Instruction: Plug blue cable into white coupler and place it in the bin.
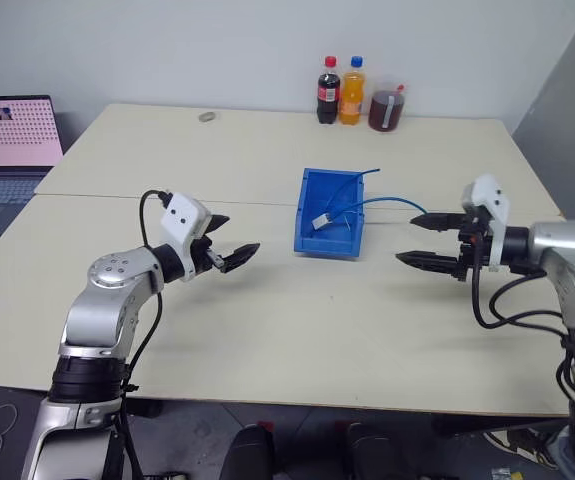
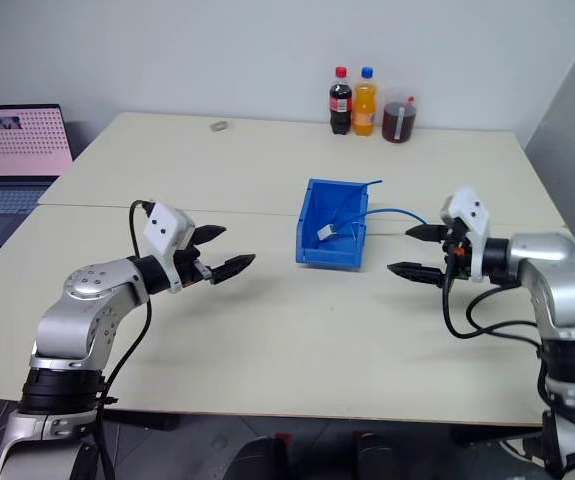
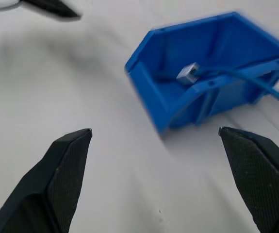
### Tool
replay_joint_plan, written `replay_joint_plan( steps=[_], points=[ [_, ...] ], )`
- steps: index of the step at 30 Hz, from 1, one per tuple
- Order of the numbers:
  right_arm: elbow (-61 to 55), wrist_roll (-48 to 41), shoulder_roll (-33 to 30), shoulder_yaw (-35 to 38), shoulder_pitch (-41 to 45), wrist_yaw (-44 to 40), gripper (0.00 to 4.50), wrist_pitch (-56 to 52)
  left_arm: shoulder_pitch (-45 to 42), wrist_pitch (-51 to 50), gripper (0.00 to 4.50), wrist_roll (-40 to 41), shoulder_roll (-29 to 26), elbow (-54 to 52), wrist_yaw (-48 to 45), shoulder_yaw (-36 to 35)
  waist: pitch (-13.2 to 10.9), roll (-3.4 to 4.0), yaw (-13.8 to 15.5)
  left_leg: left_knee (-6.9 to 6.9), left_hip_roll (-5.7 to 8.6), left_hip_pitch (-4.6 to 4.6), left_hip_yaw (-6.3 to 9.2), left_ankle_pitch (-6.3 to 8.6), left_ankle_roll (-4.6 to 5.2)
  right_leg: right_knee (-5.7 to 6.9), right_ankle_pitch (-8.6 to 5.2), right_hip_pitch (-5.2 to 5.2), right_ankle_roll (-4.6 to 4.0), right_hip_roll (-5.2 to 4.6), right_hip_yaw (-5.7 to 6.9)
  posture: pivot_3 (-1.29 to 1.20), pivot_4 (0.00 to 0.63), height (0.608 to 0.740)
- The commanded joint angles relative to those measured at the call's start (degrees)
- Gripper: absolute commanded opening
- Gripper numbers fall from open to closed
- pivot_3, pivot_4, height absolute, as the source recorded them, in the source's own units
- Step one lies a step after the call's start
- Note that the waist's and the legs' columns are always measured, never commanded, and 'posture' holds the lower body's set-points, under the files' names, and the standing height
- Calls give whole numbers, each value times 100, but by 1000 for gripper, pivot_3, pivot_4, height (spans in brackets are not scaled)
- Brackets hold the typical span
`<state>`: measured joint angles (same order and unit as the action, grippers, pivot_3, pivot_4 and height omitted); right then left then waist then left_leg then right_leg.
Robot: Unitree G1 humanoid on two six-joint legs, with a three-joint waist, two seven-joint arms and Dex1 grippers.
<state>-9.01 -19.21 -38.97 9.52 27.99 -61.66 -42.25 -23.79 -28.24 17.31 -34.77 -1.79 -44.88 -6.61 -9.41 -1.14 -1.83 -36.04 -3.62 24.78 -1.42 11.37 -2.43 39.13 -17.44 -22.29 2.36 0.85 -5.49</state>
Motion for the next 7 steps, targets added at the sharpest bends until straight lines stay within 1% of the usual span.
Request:
replay_joint_plan(
  steps=[1, 2, 5, 7],
  points=[
    [-859, -228, 70, 358, -354, 743, 4456, -417, -35, 56, 4500, 190, -146, -185, 4, -301, 0, 0, 6, 0, 1, 0, -1, 0, 0, -1, 1, 0, 2, -1, -1, 0, 150, 740],
    [-940, -228, 63, 337, -418, 826, 4456, -435, -29, 59, 4500, 201, -164, -183, 1, -300, 0, 0, 6, -2, 2, 0, -1, 0, 0, -2, 1, 2, 3, -1, -1, 0, 150, 740],
    [-771, -149, 189, 352, -268, 1443, 4456, -684, -50, -60, 4500, 313, -155, -265, -30, -290, 0, 0, 2, -3, 4, 0, -6, 0, 0, -6, 4, 1, 8, -2, -5, 0, 150, 740],
    [-685, -136, 178, 277, -240, 1619, 4456, -724, -80, -128, 4500, 392, -125, -258, -28, -270, 0, 0, 2, -3, 3, 0, -6, 0, 0, -6, 4, 0, 9, -1, -6, 0, 150, 740]
  ],
)
